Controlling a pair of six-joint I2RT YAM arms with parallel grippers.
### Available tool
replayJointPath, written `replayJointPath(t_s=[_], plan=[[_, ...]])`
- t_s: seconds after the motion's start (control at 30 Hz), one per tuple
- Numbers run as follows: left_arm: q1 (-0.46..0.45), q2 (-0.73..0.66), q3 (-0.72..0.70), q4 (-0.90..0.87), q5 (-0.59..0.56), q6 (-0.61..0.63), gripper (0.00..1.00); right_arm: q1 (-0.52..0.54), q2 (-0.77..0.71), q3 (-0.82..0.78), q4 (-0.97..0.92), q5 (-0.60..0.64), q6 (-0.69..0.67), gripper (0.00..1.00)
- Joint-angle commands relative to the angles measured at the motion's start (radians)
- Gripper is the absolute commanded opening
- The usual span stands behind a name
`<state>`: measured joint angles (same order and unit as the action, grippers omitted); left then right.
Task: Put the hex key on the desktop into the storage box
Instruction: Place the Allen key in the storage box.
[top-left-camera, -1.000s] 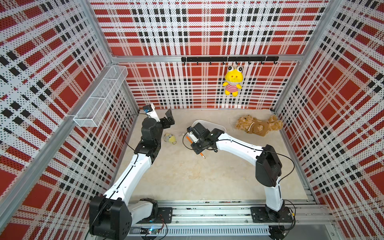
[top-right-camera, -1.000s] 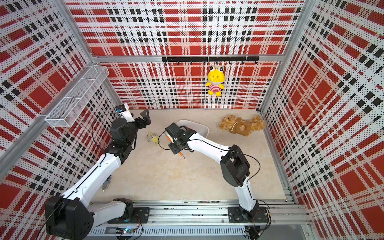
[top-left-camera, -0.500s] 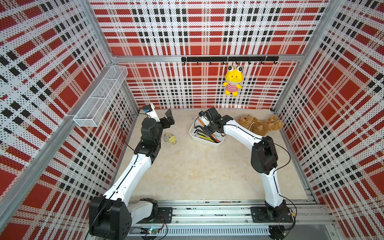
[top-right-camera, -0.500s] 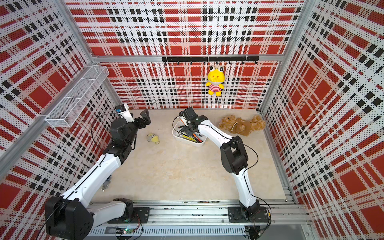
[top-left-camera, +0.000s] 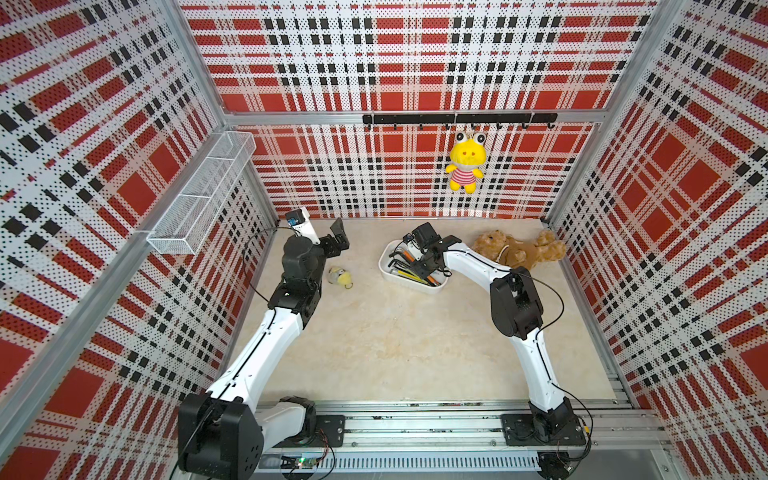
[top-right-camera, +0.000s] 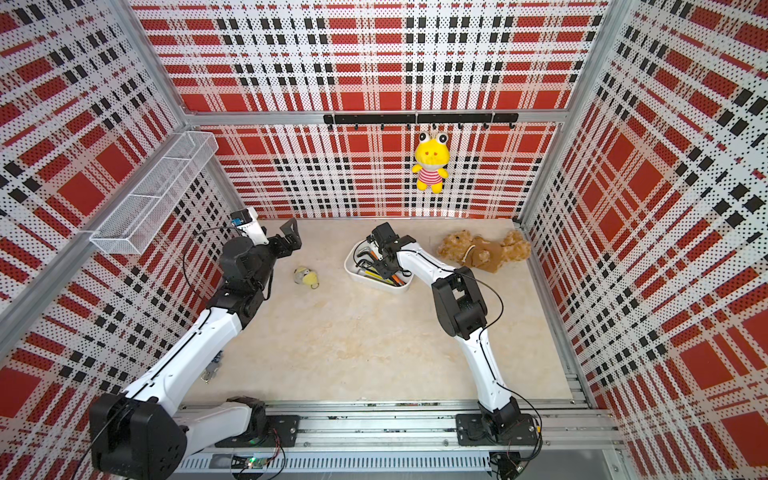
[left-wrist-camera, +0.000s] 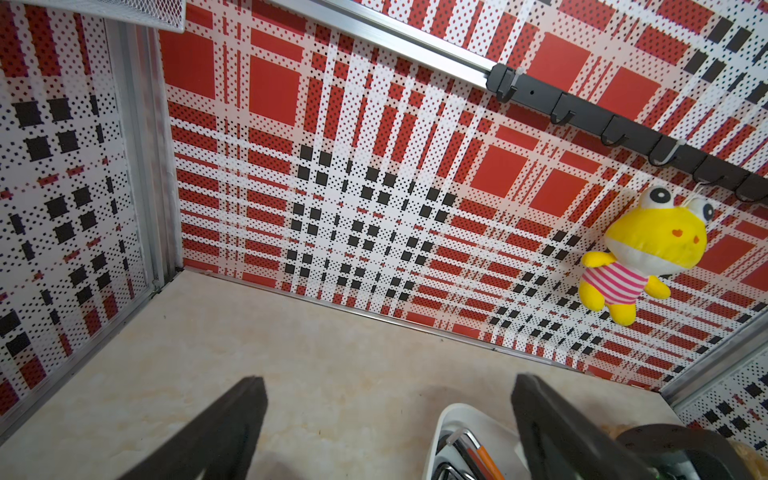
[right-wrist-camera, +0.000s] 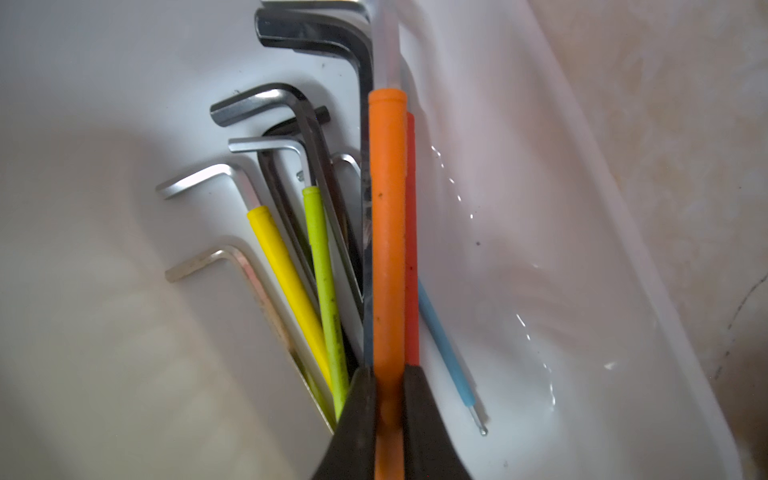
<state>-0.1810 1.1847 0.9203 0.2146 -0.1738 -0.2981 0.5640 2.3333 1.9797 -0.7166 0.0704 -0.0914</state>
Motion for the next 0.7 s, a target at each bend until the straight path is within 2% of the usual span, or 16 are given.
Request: replayJointPath(t_s=[0.0,0.03,0.07,0.1,0.37,0.53,0.67], plan=[[-0.005,-0.014,0.009,-0.002,-0.014,0.017,0.99,-0.006,0.028,0.017,-0.007,-0.001,0.008,0.01],[-0.005,-0.014,0.008,-0.002,-0.013,0.017,0.99,-0.006,0.024,0.013,-0.002,-0.002,0.013,0.13],[-0.004,-0.012,0.008,-0.003,-0.014,0.017,0.99,-0.006,0.015,0.001,0.008,-0.005,0.016,0.31],[-0.005,-0.012,0.008,-0.002,-0.014,0.017,0.99,-0.006,0.003,-0.008,0.019,-0.008,0.019,0.42],[-0.005,-0.008,0.0,0.006,-0.032,0.031,0.99,-0.006,-0.101,-0.055,0.085,-0.033,0.044,0.98],[0.004,-0.004,-0.053,0.062,-0.108,0.085,0.99,-0.007,-0.226,-0.149,0.172,-0.042,0.062,1.0],[0.028,0.005,-0.091,0.113,-0.151,0.138,0.99,-0.015,-0.381,-0.273,0.256,-0.033,0.076,1.0]])
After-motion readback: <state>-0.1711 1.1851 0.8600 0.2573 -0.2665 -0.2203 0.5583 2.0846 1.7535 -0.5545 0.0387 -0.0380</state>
